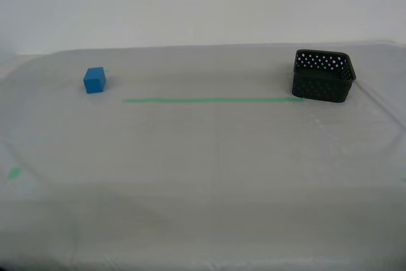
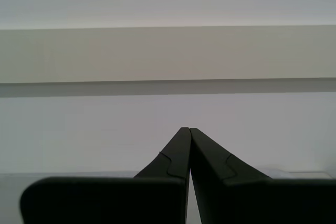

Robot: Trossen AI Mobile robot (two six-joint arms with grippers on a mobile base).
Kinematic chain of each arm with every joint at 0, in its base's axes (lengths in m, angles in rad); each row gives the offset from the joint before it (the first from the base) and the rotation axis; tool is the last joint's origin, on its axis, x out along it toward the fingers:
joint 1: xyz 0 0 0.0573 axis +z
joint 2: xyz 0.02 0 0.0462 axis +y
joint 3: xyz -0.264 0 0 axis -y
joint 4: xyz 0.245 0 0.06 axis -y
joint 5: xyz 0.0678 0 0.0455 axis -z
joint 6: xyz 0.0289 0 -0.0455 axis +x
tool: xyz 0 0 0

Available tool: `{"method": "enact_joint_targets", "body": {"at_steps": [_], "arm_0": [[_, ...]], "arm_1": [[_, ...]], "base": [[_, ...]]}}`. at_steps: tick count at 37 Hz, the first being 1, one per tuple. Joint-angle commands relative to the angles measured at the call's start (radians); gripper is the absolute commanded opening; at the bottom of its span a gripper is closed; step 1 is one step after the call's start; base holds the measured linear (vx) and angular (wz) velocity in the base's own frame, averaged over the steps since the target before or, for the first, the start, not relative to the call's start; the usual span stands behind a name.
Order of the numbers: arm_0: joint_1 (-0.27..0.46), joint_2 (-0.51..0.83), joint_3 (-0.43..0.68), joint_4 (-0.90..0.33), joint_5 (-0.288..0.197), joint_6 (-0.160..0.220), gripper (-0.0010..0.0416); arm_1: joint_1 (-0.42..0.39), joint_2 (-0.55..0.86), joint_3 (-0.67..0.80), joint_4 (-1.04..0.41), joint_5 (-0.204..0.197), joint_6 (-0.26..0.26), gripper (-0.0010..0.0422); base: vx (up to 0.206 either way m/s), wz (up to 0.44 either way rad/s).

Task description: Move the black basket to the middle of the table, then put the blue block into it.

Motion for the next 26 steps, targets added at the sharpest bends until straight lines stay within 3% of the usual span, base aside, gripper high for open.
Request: {"method": "enact_joint_targets", "body": {"at_steps": [1, 26], "arm_0": [[0.000, 0.000, 0.002, 0.003, 0.001, 0.000, -0.0001], [0.000, 0.000, 0.002, -0.024, 0.001, 0.013, -0.0001]], "arm_1": [[0.000, 0.000, 0.001, 0.004, -0.001, 0.003, 0.0000], [0.000, 0.000, 0.001, 0.003, -0.001, 0.003, 0.0000]], "base": [[0.000, 0.000], [0.000, 0.000]]}}
